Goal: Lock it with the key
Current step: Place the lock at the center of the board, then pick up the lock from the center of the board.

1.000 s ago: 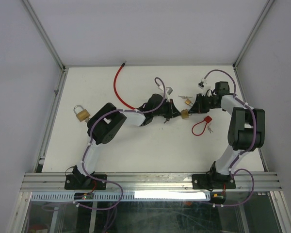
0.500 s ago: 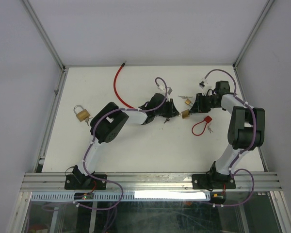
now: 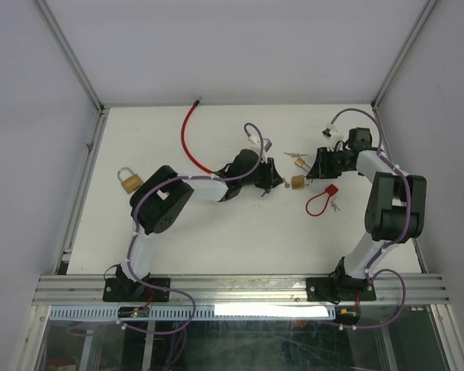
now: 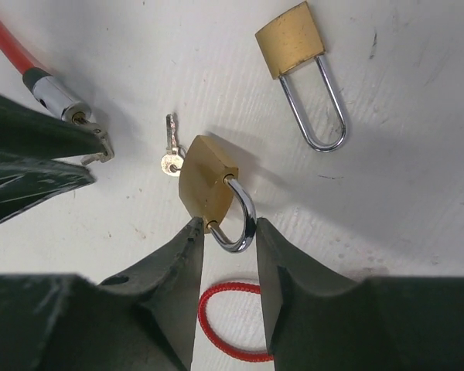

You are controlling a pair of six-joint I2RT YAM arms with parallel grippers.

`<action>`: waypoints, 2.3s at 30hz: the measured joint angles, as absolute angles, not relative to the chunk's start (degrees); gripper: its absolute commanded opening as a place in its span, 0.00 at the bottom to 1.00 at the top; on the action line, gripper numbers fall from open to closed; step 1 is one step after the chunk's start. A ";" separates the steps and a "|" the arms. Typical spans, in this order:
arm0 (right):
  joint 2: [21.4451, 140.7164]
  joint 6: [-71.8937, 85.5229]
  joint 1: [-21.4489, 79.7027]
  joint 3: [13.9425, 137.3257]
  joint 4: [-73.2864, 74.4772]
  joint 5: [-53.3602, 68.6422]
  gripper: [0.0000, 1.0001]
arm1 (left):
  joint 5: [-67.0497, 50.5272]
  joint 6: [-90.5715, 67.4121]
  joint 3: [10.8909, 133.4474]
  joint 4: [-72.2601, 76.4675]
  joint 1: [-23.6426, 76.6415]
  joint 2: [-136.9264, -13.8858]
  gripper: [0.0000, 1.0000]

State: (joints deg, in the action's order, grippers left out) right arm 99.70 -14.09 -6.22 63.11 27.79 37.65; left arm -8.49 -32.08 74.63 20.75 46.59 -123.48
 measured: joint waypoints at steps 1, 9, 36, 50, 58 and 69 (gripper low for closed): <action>99.35 -14.15 -6.39 63.11 27.81 37.63 0.36 | -8.47 -31.73 73.36 21.04 46.59 -121.99 0.31; 96.64 -14.85 -7.03 63.13 28.38 37.63 0.36 | -7.05 -26.30 57.82 29.87 46.87 -105.60 0.42; 73.87 -15.55 7.38 68.20 26.41 55.48 0.42 | 1.87 -20.36 26.81 26.04 29.06 -67.92 0.92; 73.08 -14.94 7.99 57.30 22.15 60.01 0.42 | -4.56 -32.01 17.43 26.20 2.11 -62.30 0.94; 72.99 -15.14 8.14 57.30 22.06 60.14 0.42 | 11.42 -39.22 29.76 11.33 1.80 -70.83 0.99; 72.99 -15.29 8.97 57.30 22.06 60.16 0.42 | 34.72 -48.31 53.80 -18.87 1.87 -93.95 0.99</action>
